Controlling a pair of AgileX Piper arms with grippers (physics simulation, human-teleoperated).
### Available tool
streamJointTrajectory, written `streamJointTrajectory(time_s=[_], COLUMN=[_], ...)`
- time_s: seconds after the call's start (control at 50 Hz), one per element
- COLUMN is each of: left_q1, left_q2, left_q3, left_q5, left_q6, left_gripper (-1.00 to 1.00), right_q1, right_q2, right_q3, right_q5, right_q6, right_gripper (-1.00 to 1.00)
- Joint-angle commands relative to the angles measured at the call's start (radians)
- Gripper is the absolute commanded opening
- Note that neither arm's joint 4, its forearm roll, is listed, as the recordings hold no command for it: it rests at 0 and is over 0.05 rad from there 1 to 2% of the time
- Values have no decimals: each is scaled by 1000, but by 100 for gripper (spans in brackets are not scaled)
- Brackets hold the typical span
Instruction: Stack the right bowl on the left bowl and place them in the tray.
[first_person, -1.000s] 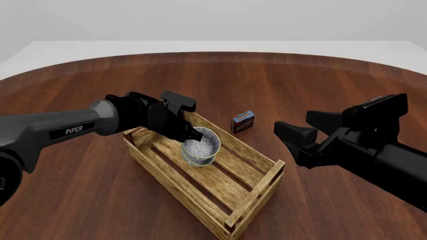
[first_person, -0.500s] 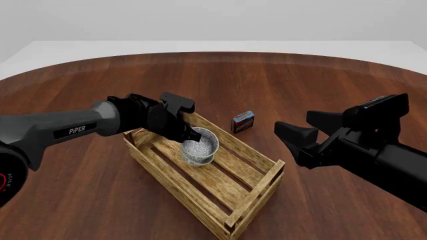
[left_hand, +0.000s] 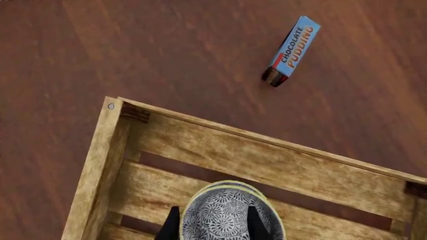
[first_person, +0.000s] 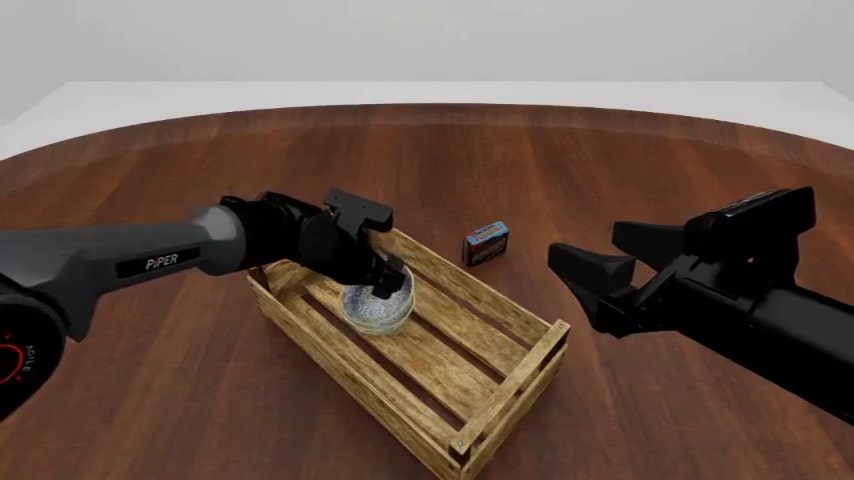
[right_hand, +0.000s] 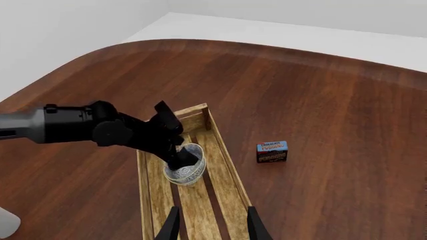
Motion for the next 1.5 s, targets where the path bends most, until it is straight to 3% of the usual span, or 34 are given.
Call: streamJointTrajectory(time_s=[0.02,0.46,0.72,0.92,0.96,1.06,1.12,1.14,1.18,1.28,1.44,1.5], left_q1=[-19,3,19,55,104,97,206,207,189,247,273,264], left_q2=[-23,-174,-305,-364,-378,-442,-481,-498,-528,-613,-716,-717], left_q3=[2,21,120,227,234,305,334,350,384,491,633,673], left_q5=[25,75,32,-78,-104,-158,-226,-238,-255,-366,-481,-517], left_q6=[-82,-40,-19,3,37,29,100,102,90,127,113,110], left_gripper=[100,100,100,100,100,100,100,100,100,100,100,100], right_q1=[2,4,-3,-26,-35,-45,-53,-56,-71,-107,-182,-225], right_q2=[-3,-16,9,45,48,62,70,70,62,2,-47,-69], right_q3=[-1,-3,0,-1,-2,2,7,9,15,24,83,113], right_q5=[2,13,-5,-33,-39,-54,-68,-72,-82,-87,-112,-107], right_q6=[0,-1,-2,-7,-10,-14,-16,-18,-17,-2,3,-29], right_gripper=[100,100,100,100,100,100,100,100,100,100,100,100])
